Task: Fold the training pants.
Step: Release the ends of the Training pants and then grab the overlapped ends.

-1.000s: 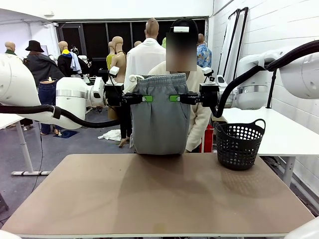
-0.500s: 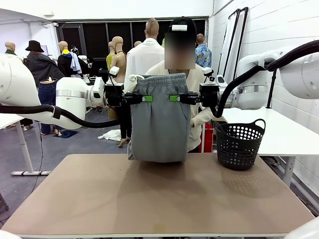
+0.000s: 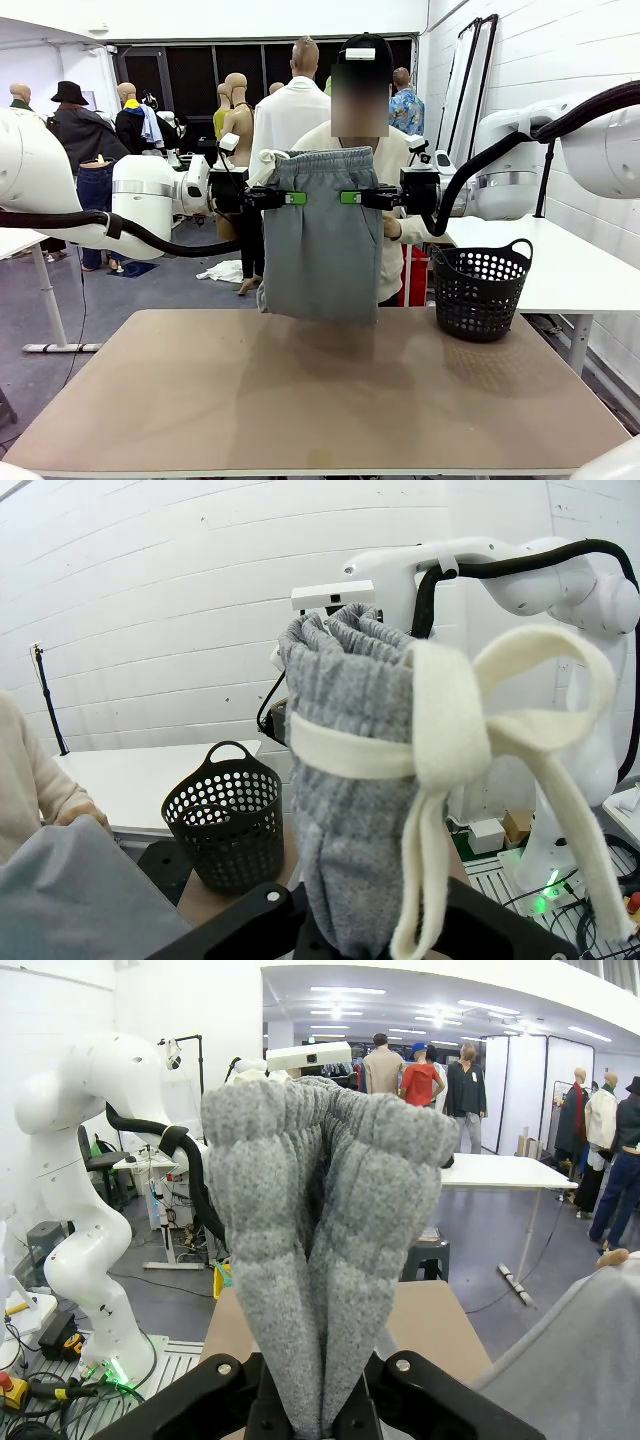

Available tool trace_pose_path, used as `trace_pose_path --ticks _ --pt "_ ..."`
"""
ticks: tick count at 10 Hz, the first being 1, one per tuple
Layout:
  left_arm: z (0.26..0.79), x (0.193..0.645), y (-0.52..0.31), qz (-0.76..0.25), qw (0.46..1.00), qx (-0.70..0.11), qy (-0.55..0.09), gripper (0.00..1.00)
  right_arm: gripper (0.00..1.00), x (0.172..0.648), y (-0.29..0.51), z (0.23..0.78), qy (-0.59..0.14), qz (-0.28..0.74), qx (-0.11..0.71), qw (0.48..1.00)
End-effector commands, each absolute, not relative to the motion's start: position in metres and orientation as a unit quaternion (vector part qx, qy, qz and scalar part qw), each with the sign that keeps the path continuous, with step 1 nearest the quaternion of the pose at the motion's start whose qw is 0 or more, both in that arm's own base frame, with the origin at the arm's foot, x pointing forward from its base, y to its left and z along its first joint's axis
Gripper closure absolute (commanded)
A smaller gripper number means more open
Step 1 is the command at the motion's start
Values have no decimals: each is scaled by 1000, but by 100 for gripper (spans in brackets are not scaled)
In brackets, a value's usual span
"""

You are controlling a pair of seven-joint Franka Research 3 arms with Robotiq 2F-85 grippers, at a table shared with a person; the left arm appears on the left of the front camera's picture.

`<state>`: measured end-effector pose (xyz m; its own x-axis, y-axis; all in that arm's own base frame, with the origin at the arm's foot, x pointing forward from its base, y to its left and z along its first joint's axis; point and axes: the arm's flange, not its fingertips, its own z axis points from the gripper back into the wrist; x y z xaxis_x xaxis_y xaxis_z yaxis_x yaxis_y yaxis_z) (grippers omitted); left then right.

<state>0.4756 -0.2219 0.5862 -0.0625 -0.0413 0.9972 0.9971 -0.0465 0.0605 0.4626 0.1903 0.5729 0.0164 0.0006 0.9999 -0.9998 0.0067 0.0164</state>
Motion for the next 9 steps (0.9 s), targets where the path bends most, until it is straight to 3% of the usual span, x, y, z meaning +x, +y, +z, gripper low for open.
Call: trace_pose_path --ticks 1,9 --pt "588 473 -221 -540 477 -480 -501 100 100 461 190 575 -499 496 502 502" --pt "588 473 -221 -540 477 -480 -501 100 100 461 190 575 -499 496 502 502"
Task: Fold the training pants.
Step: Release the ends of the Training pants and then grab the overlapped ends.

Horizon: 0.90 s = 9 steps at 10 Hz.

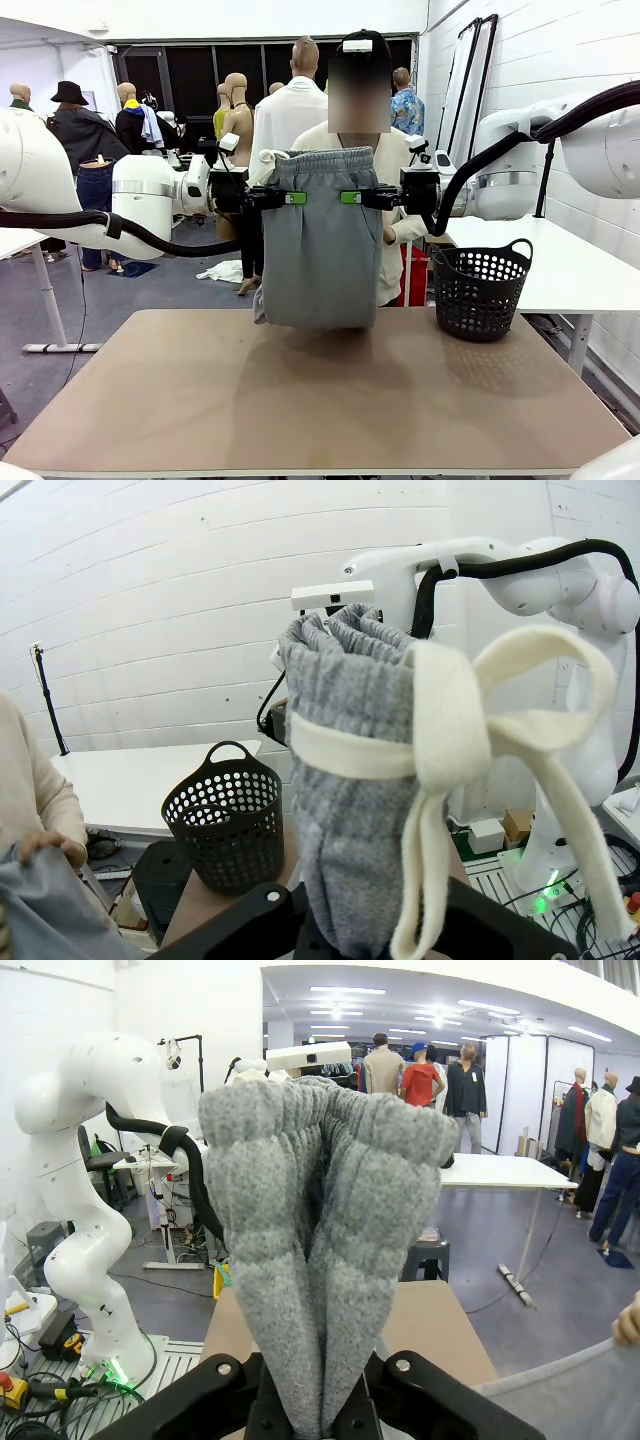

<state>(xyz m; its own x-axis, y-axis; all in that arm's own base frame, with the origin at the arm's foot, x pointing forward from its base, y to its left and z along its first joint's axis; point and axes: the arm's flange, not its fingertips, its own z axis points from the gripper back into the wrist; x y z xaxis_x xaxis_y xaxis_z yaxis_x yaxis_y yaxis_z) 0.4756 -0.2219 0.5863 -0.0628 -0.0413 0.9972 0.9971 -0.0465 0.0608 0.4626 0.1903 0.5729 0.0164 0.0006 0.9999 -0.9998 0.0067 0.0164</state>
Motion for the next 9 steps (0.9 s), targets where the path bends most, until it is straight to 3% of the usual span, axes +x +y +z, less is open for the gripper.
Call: trace_pose_path --ticks 1,9 --pt "588 473 -221 -540 477 -480 -501 100 100 461 190 575 -499 496 502 502" --pt "588 473 -221 -540 477 -480 -501 100 100 461 190 575 -499 496 502 502"
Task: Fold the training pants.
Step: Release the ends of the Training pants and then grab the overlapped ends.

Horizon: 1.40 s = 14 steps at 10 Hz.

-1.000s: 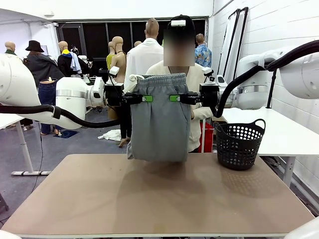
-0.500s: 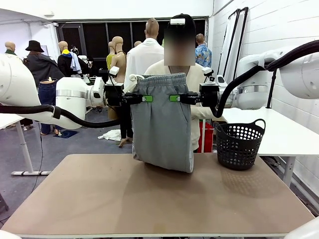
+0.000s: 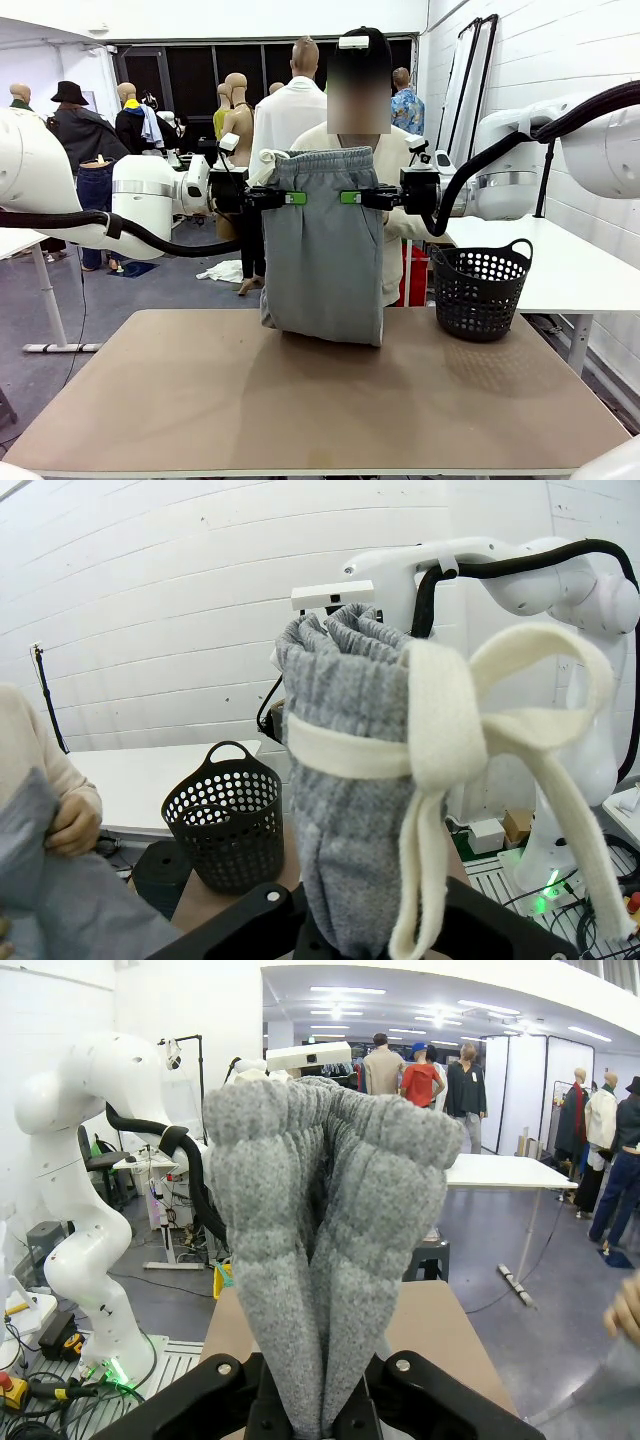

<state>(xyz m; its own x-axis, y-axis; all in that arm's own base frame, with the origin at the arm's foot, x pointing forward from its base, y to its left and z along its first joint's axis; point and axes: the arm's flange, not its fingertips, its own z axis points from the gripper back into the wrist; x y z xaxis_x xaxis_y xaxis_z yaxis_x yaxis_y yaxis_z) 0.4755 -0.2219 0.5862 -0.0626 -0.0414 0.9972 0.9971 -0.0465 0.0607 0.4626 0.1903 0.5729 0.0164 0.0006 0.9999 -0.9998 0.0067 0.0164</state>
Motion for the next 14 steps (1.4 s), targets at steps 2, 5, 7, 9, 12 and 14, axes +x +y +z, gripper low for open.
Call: trace_pose_path --ticks 2,5,7,9,12,14 --pt "588 473 -221 -540 477 -480 -501 100 100 461 190 575 -499 496 502 502" --pt "588 473 -221 -540 477 -480 -501 100 100 461 190 575 -499 496 502 502" --pt "588 473 -221 -540 477 -480 -501 100 100 461 190 575 -499 496 502 502" --pt "588 473 -221 -540 477 -480 -501 100 100 461 190 575 -499 496 502 502" --pt "588 473 -221 -540 477 -480 -501 100 100 461 190 575 -499 496 502 502" --pt "588 473 -221 -540 477 -480 -501 100 100 461 190 575 -499 496 502 502"
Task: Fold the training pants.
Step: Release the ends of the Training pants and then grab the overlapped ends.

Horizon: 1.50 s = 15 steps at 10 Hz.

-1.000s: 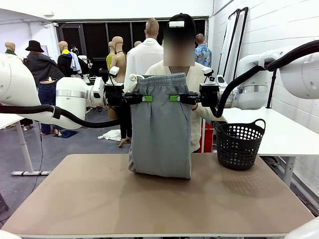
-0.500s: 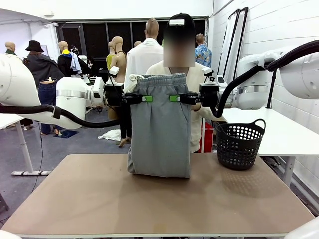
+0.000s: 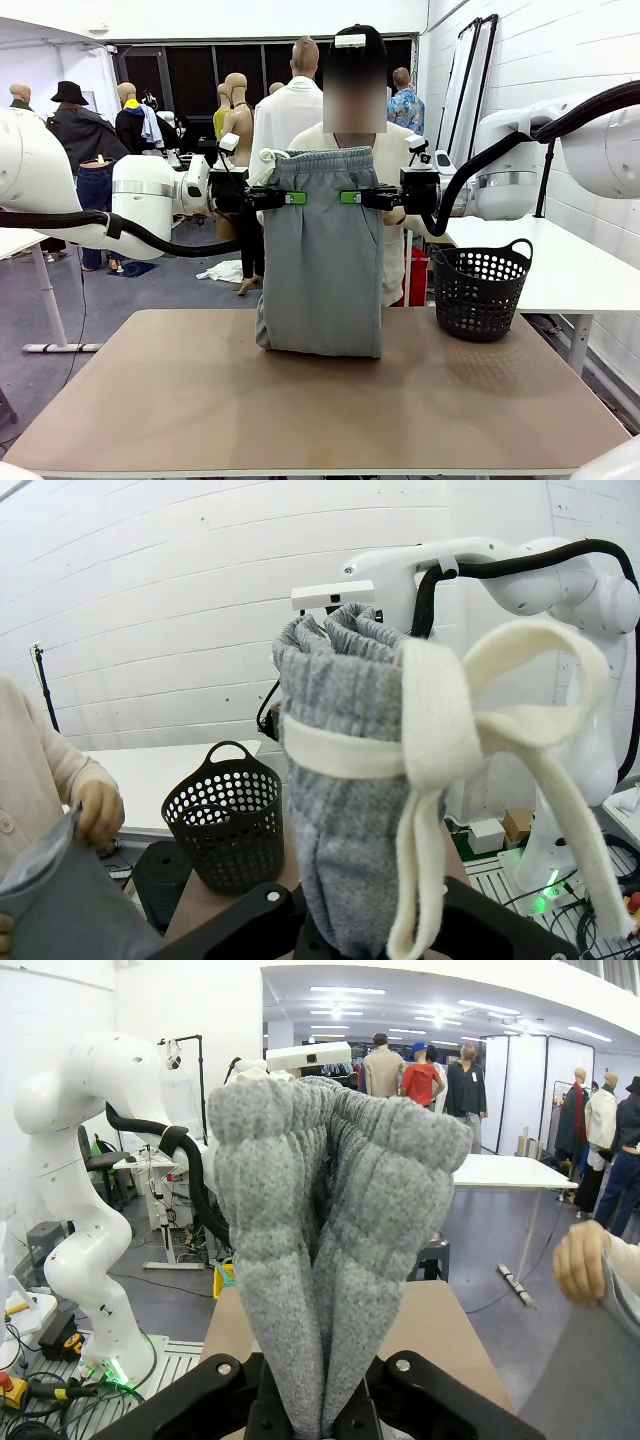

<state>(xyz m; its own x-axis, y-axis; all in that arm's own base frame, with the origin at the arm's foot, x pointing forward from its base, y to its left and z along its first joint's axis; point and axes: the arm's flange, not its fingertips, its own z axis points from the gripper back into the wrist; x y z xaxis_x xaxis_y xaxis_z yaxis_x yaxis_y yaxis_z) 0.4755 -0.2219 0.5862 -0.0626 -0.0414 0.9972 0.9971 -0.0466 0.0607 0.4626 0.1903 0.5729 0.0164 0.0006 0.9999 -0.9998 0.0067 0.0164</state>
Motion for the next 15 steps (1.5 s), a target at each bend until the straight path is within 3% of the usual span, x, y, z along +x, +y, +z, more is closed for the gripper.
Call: trace_pose_path --ticks 1,15 --pt "588 473 -221 -540 477 -480 -501 100 100 461 190 575 -499 496 502 502" --pt "588 473 -221 -540 477 -480 -501 100 100 461 190 575 -499 496 502 502"
